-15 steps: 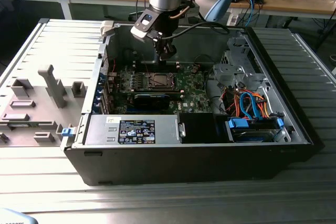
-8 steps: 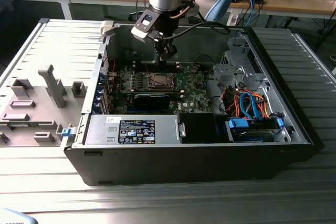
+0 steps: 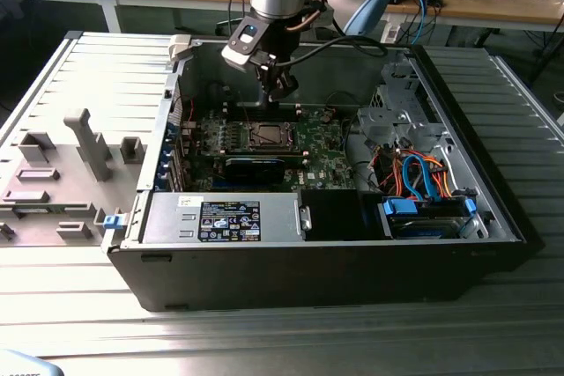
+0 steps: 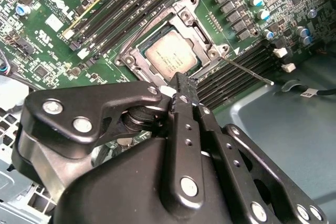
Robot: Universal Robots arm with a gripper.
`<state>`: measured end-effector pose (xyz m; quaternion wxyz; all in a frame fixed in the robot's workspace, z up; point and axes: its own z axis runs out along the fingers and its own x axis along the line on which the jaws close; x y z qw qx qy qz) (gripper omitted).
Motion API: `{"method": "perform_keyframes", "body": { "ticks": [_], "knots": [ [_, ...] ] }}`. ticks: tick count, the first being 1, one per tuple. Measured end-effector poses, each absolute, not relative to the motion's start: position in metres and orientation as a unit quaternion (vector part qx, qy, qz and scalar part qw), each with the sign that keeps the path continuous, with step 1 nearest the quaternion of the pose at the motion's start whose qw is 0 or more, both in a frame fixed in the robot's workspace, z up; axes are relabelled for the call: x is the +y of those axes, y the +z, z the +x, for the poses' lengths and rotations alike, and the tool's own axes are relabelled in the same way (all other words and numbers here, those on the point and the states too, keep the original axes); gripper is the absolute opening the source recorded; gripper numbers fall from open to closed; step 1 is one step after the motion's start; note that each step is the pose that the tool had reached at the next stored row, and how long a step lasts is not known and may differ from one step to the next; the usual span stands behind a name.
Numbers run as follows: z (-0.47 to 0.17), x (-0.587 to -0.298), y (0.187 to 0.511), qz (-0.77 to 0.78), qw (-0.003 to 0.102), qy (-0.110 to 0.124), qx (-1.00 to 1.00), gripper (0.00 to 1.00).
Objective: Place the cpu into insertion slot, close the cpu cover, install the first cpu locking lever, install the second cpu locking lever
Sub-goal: 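Install the first cpu locking lever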
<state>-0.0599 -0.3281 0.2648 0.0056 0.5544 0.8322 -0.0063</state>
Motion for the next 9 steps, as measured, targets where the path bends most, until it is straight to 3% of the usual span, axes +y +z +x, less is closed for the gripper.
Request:
{"method": "perform_keyframes", "body": {
  "ticks": [9],
  "knots": [
    [-0.0599,-0.3281,0.2648,0.542,0.006,-0.006,0.84,0.11]
  ]
}}
